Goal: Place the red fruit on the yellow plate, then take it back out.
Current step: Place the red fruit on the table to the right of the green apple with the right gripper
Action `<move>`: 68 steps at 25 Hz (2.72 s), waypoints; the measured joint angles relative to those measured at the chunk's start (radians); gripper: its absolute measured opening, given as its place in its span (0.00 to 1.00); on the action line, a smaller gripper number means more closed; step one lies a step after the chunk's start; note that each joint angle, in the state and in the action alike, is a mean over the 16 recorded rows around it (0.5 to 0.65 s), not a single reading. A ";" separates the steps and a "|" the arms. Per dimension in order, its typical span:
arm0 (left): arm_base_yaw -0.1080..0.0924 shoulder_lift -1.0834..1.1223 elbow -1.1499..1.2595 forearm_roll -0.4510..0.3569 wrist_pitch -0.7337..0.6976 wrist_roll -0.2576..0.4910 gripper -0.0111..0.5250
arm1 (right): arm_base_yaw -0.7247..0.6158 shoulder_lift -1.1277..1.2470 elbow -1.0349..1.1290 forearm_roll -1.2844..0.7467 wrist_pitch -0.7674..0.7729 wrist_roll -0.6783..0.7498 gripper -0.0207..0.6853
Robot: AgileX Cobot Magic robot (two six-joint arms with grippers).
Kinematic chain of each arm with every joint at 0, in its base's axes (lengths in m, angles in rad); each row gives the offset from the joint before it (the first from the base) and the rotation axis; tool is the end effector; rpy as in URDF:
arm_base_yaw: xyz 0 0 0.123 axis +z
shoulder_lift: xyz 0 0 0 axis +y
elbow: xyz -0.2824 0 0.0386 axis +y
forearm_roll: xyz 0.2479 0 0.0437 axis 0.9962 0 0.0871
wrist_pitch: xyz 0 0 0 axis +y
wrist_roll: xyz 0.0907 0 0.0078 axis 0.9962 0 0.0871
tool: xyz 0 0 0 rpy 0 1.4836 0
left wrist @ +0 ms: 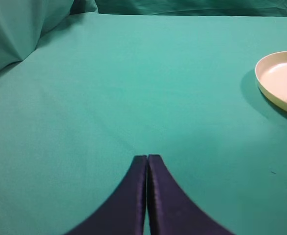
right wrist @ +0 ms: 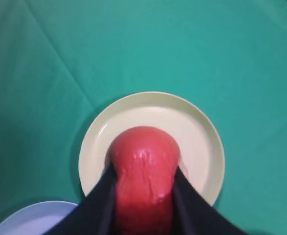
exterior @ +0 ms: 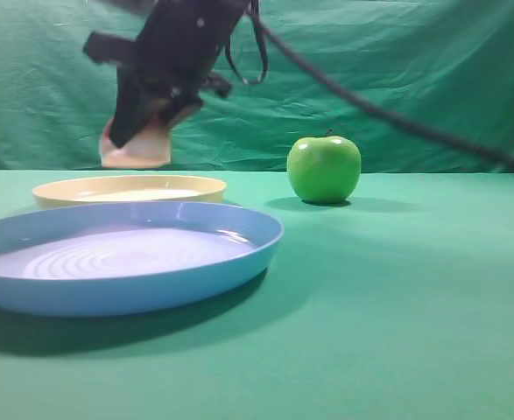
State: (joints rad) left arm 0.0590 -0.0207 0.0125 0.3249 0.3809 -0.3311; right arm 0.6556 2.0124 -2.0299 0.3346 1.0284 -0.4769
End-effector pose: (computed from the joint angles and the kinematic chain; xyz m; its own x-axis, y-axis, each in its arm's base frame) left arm 0.0508 0.0139 0.1775 -0.2587 -0.0432 -0.9650 -0.1801 0.9836 0.0043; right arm 0.3466 0.2989 0.3414 -0.3790 -0.6484 -0.6602 -0.8746 0.4842 0.0265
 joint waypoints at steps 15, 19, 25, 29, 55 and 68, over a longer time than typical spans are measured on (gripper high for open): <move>0.000 0.000 0.000 0.000 0.000 -0.001 0.02 | -0.229 -0.333 0.374 -0.021 0.032 0.094 0.27; 0.000 0.000 0.000 0.000 0.000 -0.001 0.02 | -0.261 -0.397 0.565 -0.021 -0.055 0.090 0.27; 0.000 0.000 0.000 0.000 0.000 -0.001 0.02 | -0.282 -0.448 0.840 -0.021 -0.220 0.081 0.27; 0.000 0.000 0.000 0.000 0.000 -0.001 0.02 | -0.285 -0.458 0.997 -0.020 -0.339 0.073 0.27; 0.000 0.000 0.000 0.000 0.000 0.001 0.02 | -0.285 -0.477 1.336 -0.011 -0.661 0.066 0.74; 0.000 0.000 0.000 0.000 0.000 0.001 0.02 | -0.305 -0.721 1.185 -0.016 -0.443 0.083 0.69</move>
State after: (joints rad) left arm 0.0590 -0.0207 0.0125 0.3246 0.3809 -0.3301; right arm 0.3504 1.2910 -0.8453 0.3183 0.5853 -0.3937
